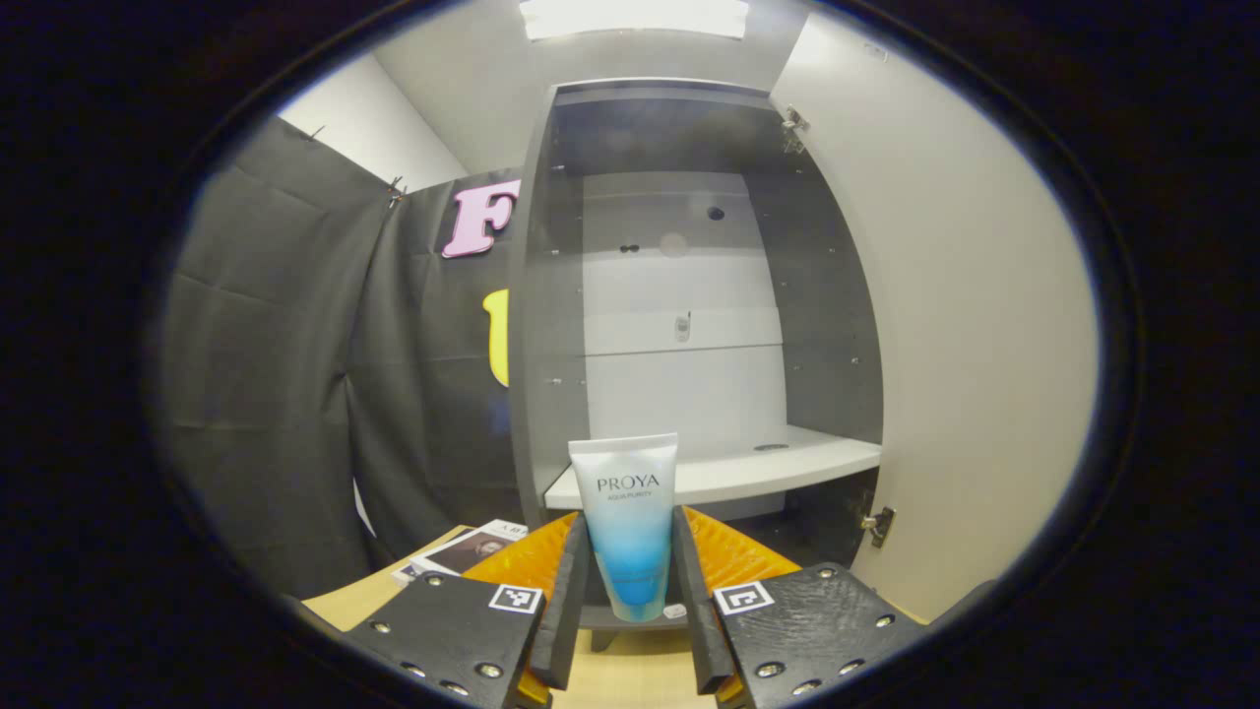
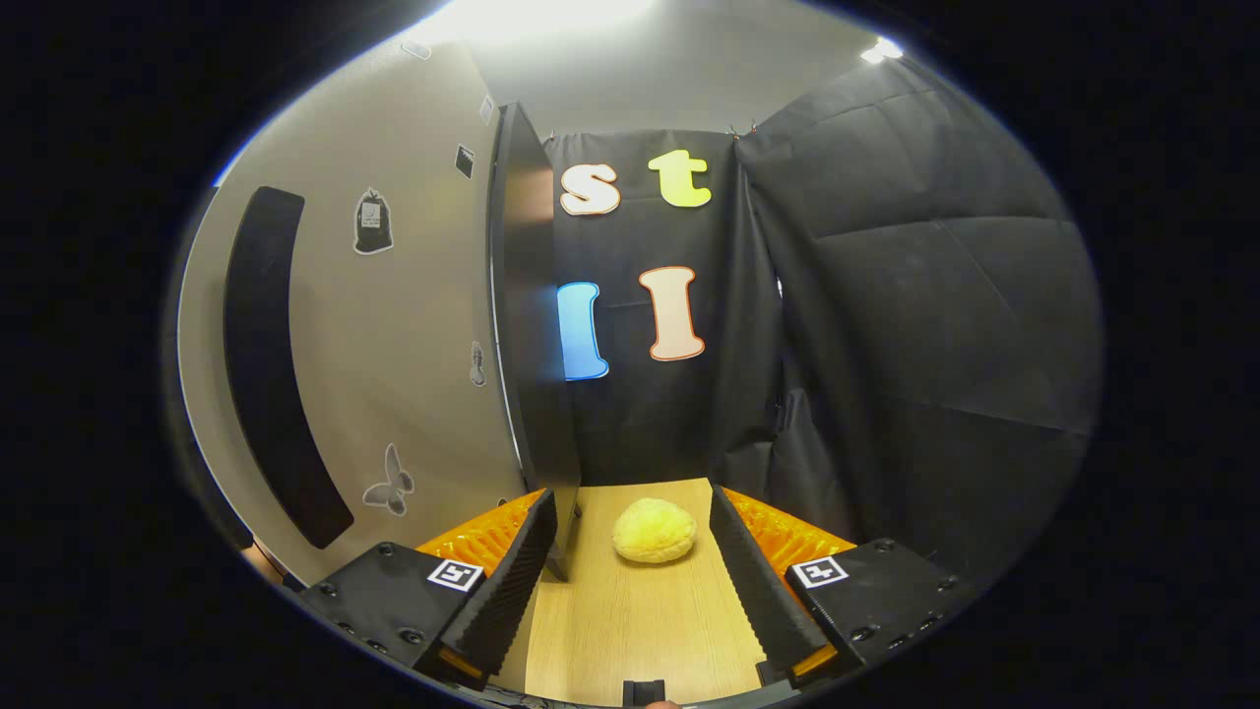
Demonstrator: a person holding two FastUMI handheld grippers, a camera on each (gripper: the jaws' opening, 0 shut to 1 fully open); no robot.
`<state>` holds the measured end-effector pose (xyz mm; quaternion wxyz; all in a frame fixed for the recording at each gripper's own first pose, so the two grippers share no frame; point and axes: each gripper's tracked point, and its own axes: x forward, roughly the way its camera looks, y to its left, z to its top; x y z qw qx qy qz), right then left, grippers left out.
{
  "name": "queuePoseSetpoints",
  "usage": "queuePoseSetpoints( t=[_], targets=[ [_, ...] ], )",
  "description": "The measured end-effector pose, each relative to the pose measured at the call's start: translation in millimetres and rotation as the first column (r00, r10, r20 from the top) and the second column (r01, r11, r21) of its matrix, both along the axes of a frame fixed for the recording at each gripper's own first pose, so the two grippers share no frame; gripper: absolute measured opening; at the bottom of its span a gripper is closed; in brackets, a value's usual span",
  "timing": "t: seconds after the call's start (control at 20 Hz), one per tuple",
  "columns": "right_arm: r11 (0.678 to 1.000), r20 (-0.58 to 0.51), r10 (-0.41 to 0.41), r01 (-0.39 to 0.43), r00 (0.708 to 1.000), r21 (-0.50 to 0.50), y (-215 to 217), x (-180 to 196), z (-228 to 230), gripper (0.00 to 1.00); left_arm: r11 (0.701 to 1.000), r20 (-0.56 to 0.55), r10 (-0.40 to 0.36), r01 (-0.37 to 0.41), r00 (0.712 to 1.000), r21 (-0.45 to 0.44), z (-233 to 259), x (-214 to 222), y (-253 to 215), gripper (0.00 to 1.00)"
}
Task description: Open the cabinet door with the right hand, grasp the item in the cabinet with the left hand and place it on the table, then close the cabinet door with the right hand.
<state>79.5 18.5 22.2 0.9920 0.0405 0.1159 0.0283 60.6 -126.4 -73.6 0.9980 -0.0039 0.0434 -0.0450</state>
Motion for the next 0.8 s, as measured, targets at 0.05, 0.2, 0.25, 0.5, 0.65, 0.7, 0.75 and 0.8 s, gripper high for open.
queuePoseSetpoints(
  t=[0.05, 0.2, 0.25, 0.5, 0.65, 0.7, 0.75, 0.8],
  targets=[
    [1.0, -0.001, 0.003, -0.003, 1.0, 0.0, 0, 0, 0, 0.98, 1.0, -0.01, 0.007, -0.007, 1.0, -0.001, -3, -12, 3, 0.49],
    [1.0, -0.004, 0.018, -0.018, 1.0, 0.005, 4, 0, -2, 0.98, 1.0, -0.024, 0.013, -0.013, 1.0, -0.002, -22, -31, 12, 0.49],
    [1.0, -0.008, 0.023, -0.023, 1.0, 0.003, 6, 1, -4, 0.98, 1.0, -0.026, 0.012, -0.012, 1.0, 0.002, -29, -38, 15, 0.5],
    [0.999, -0.041, 0.035, -0.035, 0.999, 0.001, 9, -2, -13, 0.98, 1.0, -0.063, 0.008, -0.008, 0.998, 0.005, -75, -68, 22, 0.49],
    [0.999, -0.043, 0.037, -0.037, 0.998, -0.01, 11, -2, -12, 0.98, 1.0, -0.1, 0.02, -0.02, 0.995, 0.001, -103, -82, 28, 0.49],
    [0.999, -0.046, 0.04, -0.041, 0.998, -0.014, 13, -2, -13, 0.98, 1.0, -0.112, 0.019, -0.02, 0.994, -0.006, -112, -86, 28, 0.5],
    [0.999, -0.049, 0.045, -0.046, 0.998, -0.019, 15, -3, -13, 0.98, 1.0, -0.122, 0.019, -0.02, 0.992, -0.012, -129, -82, 35, 0.5],
    [0.998, -0.053, 0.049, -0.051, 0.997, -0.025, 17, -3, -14, 0.98, 1.0, -0.133, 0.022, -0.024, 0.991, -0.015, -138, -85, 37, 0.5]
  ],
)
